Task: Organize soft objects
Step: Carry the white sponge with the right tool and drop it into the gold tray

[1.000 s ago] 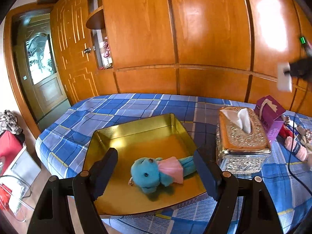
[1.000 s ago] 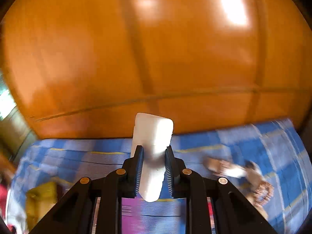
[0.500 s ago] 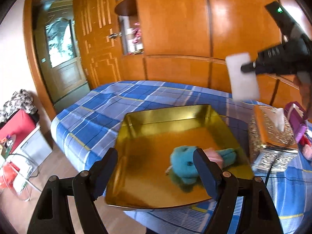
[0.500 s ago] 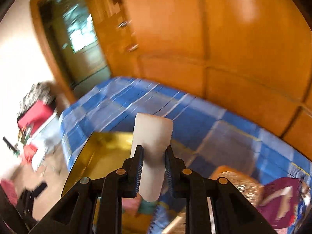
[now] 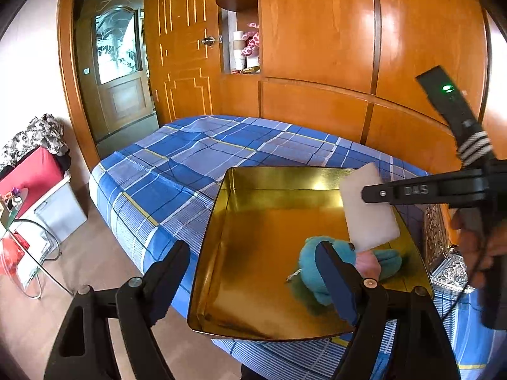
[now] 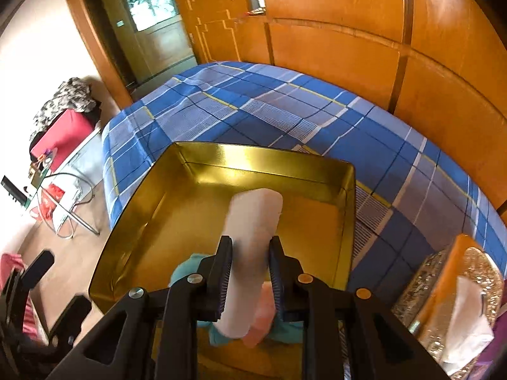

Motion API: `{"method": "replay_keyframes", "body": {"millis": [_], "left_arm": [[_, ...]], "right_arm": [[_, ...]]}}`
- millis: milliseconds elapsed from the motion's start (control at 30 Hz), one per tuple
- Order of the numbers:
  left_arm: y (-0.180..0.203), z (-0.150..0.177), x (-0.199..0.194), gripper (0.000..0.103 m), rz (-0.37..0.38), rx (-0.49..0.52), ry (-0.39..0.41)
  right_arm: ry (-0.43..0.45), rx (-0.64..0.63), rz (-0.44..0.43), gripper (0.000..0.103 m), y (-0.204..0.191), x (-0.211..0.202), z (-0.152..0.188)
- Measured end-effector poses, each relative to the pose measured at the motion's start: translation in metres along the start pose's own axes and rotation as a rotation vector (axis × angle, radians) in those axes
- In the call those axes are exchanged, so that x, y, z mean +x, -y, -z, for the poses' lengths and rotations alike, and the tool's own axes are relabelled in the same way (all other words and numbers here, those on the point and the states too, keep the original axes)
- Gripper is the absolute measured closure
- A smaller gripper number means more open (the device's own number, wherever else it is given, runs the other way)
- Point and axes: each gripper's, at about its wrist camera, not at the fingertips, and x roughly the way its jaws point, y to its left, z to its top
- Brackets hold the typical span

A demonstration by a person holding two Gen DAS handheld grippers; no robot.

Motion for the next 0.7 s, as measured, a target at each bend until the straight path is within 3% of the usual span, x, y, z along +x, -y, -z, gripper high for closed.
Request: {"method": "replay_keyframes", "body": {"millis": [267, 700], "left_arm": [[-0.001, 0.001, 0.003, 0.02, 0.0, -0.005, -0.009], [0.002, 0.002, 0.0, 0.015, 0.019, -0.006, -0.004]], "right_arm": [[0.014, 0.052, 0.053, 0.04, 0.001, 0.01, -0.001], [0.196, 0.05, 0.175, 0.039, 0.002, -0.05, 0.02]]}}
